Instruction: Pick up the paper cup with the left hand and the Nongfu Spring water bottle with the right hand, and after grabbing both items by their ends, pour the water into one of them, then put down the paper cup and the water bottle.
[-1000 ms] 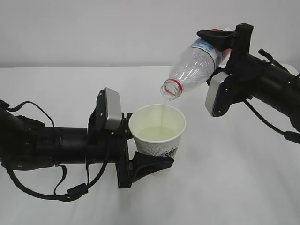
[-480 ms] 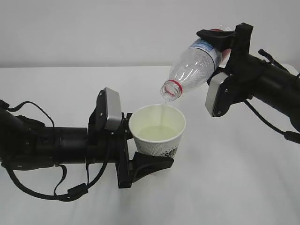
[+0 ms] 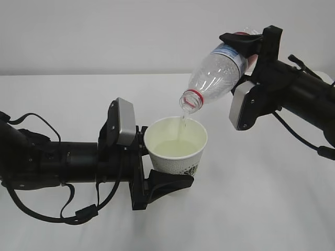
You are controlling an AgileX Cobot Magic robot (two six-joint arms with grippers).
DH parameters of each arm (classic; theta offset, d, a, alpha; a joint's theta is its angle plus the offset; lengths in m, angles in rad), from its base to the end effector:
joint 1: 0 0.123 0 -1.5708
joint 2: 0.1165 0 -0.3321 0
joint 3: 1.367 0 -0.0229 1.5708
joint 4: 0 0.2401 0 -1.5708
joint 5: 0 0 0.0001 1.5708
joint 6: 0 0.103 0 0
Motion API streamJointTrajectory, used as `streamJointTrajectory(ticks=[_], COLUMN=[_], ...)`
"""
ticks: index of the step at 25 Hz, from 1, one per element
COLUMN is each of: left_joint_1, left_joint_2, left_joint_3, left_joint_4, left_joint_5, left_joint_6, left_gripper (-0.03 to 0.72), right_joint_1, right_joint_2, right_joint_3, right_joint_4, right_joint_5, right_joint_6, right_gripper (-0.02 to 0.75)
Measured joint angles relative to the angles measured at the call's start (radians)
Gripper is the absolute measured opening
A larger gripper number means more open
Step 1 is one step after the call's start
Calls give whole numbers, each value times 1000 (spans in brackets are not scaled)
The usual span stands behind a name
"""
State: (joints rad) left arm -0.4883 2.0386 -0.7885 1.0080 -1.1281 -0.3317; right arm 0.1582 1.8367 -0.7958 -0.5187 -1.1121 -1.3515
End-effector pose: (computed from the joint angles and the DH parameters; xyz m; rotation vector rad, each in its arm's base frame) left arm 0.2833 -0.2396 0.1678 1.2141 1.4392 -0.9680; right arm 0.3615 0.1040 0.2577 -1.3913 0.6525 -0.8228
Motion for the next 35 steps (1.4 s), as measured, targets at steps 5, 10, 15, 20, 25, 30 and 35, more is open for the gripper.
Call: streamJointTrajectory(ticks=[5, 10, 15, 20, 25, 30, 35], left_joint_1=[0, 0, 0, 0, 0, 0, 0], left_joint_2=[0, 0, 0, 0, 0, 0, 0], left_joint_3=[0, 0, 0, 0, 0, 0, 0], left_joint_4=[0, 0, 0, 0, -1, -9, -12], left_joint_5=[2, 6, 6, 6, 7, 8, 10], left_joint_6=[0, 0, 0, 0, 6, 11, 14], left_gripper=[599, 599, 599, 599, 599, 599, 599], right_joint_1=[0, 0, 0, 0, 0, 0, 0], right_joint_2=[0, 0, 0, 0, 0, 0, 0], right_joint_3=[0, 0, 0, 0, 0, 0, 0], right_joint_4=[0, 0, 0, 0, 0, 0, 2], right_joint_5=[0, -2, -2, -2, -2, -2, -2], right_joint_6=[-2, -2, -4, -4, -4, -4, -4], right_gripper=[541, 541, 541, 541, 541, 541, 541])
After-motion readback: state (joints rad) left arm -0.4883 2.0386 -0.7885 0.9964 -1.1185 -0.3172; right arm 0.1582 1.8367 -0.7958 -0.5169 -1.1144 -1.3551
